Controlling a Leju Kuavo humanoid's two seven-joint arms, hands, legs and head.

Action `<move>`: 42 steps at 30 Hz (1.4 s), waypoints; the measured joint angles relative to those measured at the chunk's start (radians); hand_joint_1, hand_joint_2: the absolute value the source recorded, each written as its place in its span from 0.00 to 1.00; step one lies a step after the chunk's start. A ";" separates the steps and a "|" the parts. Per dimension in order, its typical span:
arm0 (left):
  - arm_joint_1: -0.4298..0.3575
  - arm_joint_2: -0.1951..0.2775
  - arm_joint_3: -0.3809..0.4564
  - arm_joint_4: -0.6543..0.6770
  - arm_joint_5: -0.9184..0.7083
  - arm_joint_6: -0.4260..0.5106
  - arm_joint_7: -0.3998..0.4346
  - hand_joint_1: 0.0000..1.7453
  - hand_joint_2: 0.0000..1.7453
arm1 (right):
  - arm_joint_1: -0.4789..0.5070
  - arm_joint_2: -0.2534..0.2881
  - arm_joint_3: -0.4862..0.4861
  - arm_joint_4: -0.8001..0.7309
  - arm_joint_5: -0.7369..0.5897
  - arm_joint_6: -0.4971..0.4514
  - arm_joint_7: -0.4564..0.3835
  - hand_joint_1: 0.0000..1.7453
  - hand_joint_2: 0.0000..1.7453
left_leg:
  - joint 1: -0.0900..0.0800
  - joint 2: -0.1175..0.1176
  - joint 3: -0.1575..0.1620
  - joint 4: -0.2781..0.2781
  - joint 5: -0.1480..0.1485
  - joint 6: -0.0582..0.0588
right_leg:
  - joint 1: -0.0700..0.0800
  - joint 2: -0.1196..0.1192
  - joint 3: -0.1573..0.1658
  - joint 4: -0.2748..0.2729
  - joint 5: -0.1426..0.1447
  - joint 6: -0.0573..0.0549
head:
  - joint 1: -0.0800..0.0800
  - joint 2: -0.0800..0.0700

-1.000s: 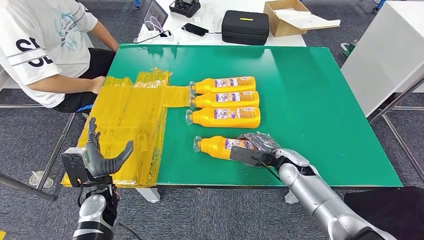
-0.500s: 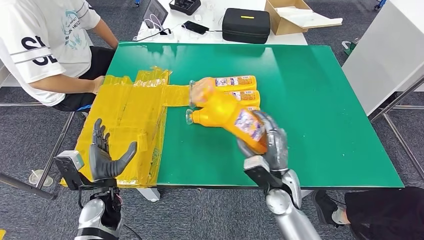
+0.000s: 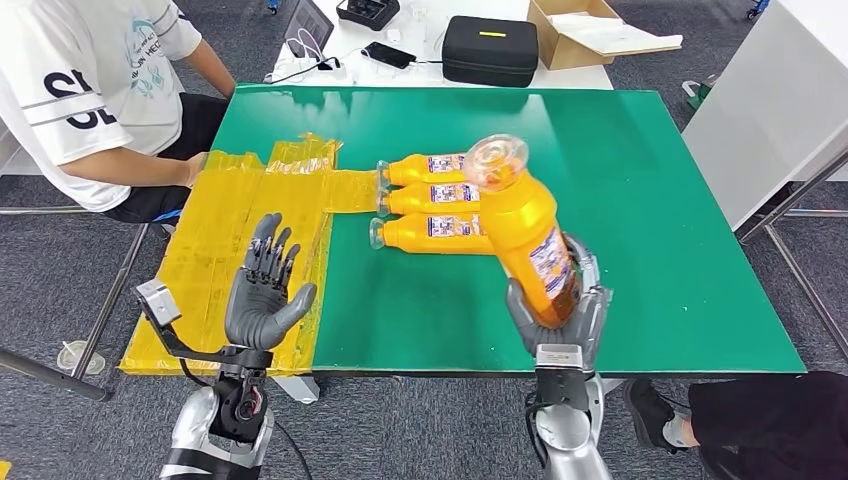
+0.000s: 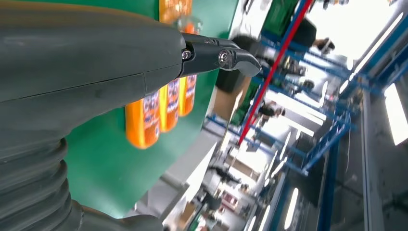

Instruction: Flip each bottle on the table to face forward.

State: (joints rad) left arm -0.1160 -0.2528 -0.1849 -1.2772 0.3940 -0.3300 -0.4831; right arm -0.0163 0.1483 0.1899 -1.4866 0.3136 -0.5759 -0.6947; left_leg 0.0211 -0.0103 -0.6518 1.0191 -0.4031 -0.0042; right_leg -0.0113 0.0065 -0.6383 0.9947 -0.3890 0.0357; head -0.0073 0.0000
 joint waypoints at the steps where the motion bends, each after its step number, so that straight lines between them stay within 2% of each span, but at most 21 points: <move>1: 0.001 0.001 -0.006 -0.001 0.002 -0.005 0.001 0.00 1.00 | 0.002 0.005 0.004 0.013 -0.002 0.003 0.000 1.00 1.00 | 0.000 0.000 0.000 0.000 0.000 0.000 | 0.000 0.000 0.000 0.000 0.000 0.000 | 0.000 0.000; 10: 0.005 0.008 -0.037 -0.006 0.012 -0.030 0.009 0.00 1.00 | 0.003 0.029 0.031 0.100 -0.041 0.043 0.000 1.00 1.00 | 0.000 0.000 -0.001 0.000 0.000 0.000 | 0.000 0.000 0.000 0.000 0.000 0.000 | 0.000 0.000; 16: 0.007 0.008 -0.075 0.016 0.034 -0.052 0.031 0.00 1.00 | -0.032 0.041 0.146 0.221 -0.053 -0.007 0.000 1.00 1.00 | 0.000 0.000 -0.001 0.000 0.000 0.000 | 0.000 0.000 -0.001 0.000 0.000 0.000 | 0.000 0.000; 22: 0.005 0.008 -0.106 0.061 0.064 -0.089 0.050 0.00 1.00 | -0.075 0.056 0.246 0.316 -0.038 -0.011 0.000 1.00 1.00 | 0.000 0.000 -0.001 0.000 0.000 0.000 | 0.000 0.000 -0.001 0.000 0.000 0.000 | 0.000 0.000; 42: -0.012 0.008 -0.145 0.124 0.083 -0.112 0.060 0.00 1.00 | -0.131 0.096 0.348 0.498 -0.028 0.011 -0.001 1.00 1.00 | 0.000 0.000 -0.001 0.000 0.000 0.000 | 0.000 0.000 -0.001 0.000 0.000 0.000 | 0.000 0.000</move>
State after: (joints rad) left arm -0.1278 -0.2445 -0.3294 -1.1527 0.4767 -0.4416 -0.4234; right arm -0.1473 0.2440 0.5378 -0.9889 0.2853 -0.5650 -0.6955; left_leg 0.0211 -0.0101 -0.6530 1.0191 -0.4028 -0.0043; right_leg -0.0114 0.0065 -0.6393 0.9947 -0.3891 0.0356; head -0.0069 0.0000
